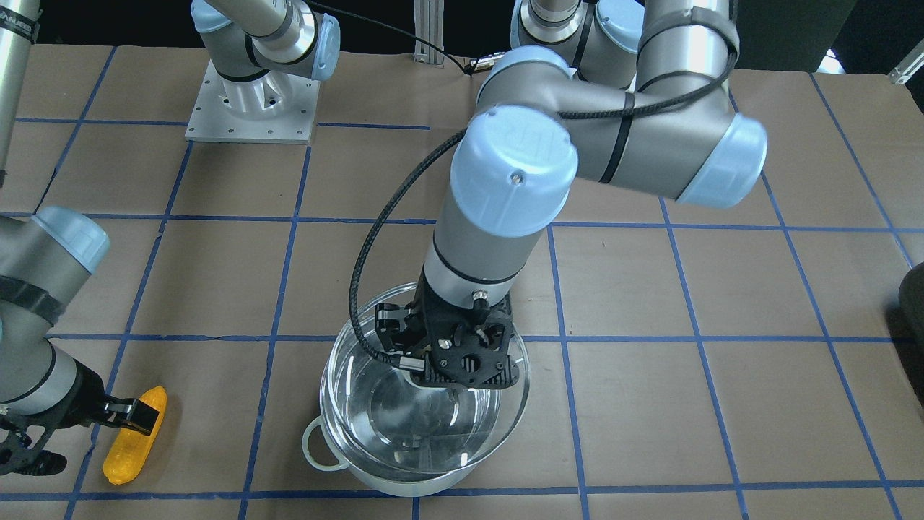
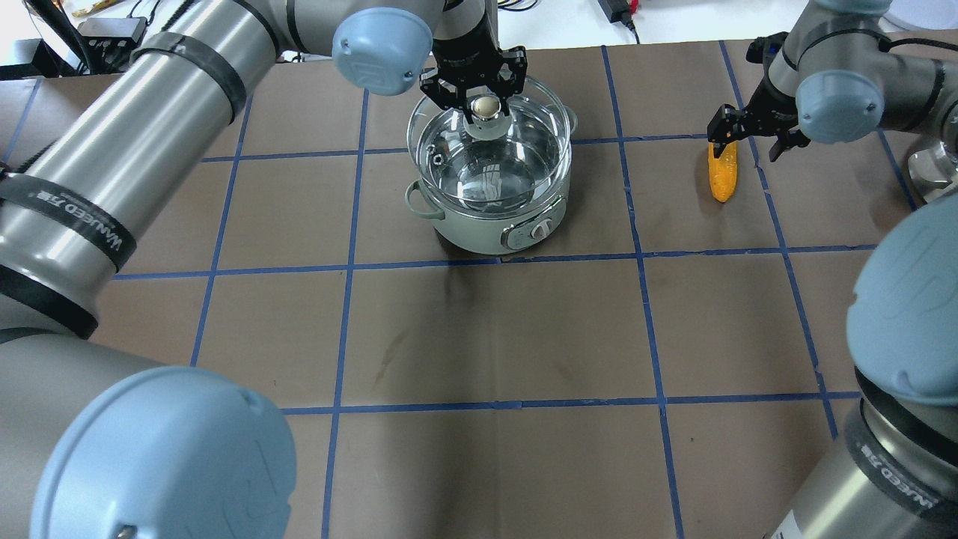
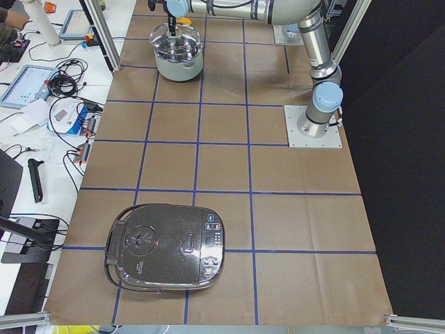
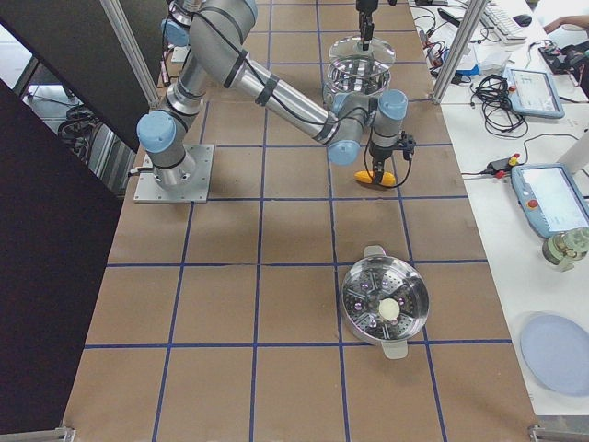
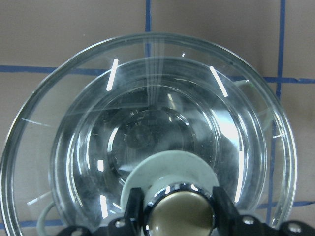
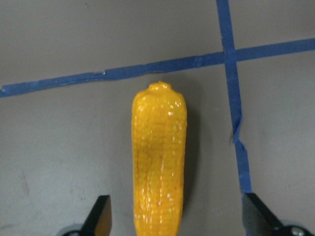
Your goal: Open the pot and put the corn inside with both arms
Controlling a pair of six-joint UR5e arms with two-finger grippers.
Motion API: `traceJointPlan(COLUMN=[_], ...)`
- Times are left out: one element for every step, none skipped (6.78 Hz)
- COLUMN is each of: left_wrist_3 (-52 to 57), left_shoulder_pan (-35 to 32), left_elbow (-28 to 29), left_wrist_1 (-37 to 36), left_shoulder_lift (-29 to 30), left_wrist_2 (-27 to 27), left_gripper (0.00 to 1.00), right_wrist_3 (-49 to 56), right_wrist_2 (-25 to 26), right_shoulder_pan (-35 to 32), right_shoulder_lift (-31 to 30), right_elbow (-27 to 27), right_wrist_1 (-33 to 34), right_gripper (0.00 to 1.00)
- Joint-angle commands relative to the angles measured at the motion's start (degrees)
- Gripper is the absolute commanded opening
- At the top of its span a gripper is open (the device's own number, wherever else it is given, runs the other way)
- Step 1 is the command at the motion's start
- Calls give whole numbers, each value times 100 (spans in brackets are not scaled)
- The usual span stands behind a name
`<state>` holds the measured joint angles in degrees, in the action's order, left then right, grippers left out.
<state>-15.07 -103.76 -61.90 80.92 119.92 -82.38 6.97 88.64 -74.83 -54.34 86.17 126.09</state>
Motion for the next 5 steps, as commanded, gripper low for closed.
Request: traceJointPlan(left_wrist_3=[1594, 2430, 2778, 3539, 3625], left_shoulder_pan=[827, 1319, 1785, 2103, 2193], left_elbow=[-32, -311, -758, -1345, -2099], left_wrist_1=[512, 451, 312, -551, -1500], left_shoulder_lift=[-416, -408, -408, -356, -129], left_wrist_2=[-704, -726, -700, -648, -647], left_gripper=[13, 13, 13, 13, 13], right_wrist_3=[-47, -56, -64, -56, -108], right_wrist_2=[-311, -294, -286, -242, -242], right_shoulder_pan=[3, 3, 3, 3, -14], right_shoulder_lift=[265, 240, 205, 152, -92], right_elbow=[31, 49, 31, -12, -65], right_wrist_1=[231, 205, 144, 74, -205], right_gripper=[79, 42, 19, 13, 9])
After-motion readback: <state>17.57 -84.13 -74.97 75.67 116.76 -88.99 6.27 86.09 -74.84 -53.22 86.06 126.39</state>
